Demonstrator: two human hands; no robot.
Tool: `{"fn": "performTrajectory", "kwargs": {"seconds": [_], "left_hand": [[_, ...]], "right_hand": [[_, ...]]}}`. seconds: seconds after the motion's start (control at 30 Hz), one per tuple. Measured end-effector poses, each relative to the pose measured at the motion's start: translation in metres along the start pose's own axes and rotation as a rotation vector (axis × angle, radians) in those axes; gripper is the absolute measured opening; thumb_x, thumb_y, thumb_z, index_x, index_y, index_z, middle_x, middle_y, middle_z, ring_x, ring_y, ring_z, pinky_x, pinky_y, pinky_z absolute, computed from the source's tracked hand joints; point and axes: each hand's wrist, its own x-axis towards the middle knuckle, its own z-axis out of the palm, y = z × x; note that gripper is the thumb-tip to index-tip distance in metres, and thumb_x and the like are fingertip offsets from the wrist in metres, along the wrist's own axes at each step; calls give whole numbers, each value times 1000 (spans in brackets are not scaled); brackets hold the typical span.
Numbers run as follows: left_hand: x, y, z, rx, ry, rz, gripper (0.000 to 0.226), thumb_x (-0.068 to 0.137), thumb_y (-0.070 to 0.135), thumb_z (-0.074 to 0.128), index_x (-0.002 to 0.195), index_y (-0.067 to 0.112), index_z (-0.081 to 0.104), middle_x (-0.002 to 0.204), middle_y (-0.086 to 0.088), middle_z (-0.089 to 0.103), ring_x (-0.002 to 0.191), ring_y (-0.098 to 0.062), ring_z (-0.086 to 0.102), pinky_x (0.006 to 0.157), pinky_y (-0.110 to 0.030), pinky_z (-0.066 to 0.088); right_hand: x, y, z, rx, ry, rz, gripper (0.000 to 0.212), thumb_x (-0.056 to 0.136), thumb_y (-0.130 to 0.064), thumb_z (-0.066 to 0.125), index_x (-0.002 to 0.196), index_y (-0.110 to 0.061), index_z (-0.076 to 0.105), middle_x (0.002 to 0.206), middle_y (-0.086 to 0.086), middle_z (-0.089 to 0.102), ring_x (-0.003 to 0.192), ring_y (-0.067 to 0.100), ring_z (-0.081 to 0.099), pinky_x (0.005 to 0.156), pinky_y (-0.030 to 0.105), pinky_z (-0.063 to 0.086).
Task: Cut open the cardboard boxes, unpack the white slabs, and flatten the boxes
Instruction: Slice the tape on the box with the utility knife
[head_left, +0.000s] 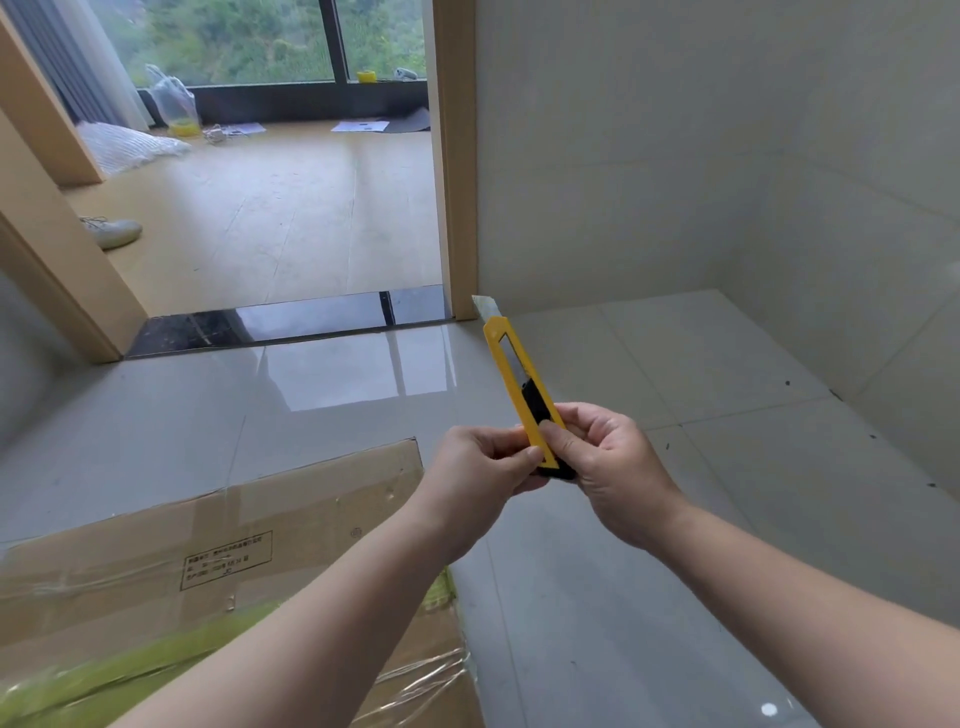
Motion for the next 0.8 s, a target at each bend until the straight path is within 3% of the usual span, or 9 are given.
{"fn": "performTrajectory", "kwargs": {"seconds": [0.1,0.23,0.3,0.37,0.43,0.57,0.7,0.8], "left_hand": [[-1,0,2,7,13,10,17,91,0,57,94,5,73,92,-16,73,88,-23,71,83,-26,56],[-1,6,0,155,-70,-33,18,91,1,58,103,-4,69,100,-17,70,86,-22,70,80,-25,56],[0,3,-13,430,-73,-23,18,91,11,62,100,0,72,95,-13,70,79,-19,66,81,-32,57],[0,-3,-43,939,-2,37,22,90,30,62,98,13,75,94,-7,71,82,-19,65,82,-39,55],[-7,-11,-82,1246,114,101,27,91,37,59,108,20,71,111,1,66,95,-21,63,86,-35,50],[-31,-40,-137,1447,80,184,42,89,40,59,126,20,59,132,0,54,107,-26,57,89,-32,43],[-31,-55,-158,1460,200,-32,56,94,41,48,143,16,38,150,-6,33,136,-27,30,113,-37,26],[-31,-61,-162,1460,225,-83,61,96,44,41,148,17,26,156,-5,21,142,-24,18,116,-35,14]], "right_hand": [[3,-1,1,-23,56,16,20,82,-30,69,94,-14,71,94,18,72,84,28,71,72,31,56],[7,-2,4,-11,-30,79,9,85,-29,66,88,-23,72,98,11,72,87,27,70,69,34,56],[7,6,8,-20,8,76,10,88,-26,62,87,-20,70,89,10,72,78,24,70,64,30,55],[6,21,10,-45,90,157,11,93,-23,59,94,-13,63,85,11,68,72,22,70,60,27,54],[2,38,10,-105,126,321,13,96,-23,57,94,-10,60,83,9,62,60,18,66,53,27,52],[-12,68,12,-181,60,530,9,95,-18,58,95,-10,61,80,8,66,58,17,65,51,26,50],[-12,82,20,-226,45,598,6,94,-13,58,99,-11,61,81,10,69,60,19,65,57,29,50],[-8,87,24,-260,27,615,7,94,-14,58,100,-12,61,83,10,70,59,18,63,57,30,51]]}}
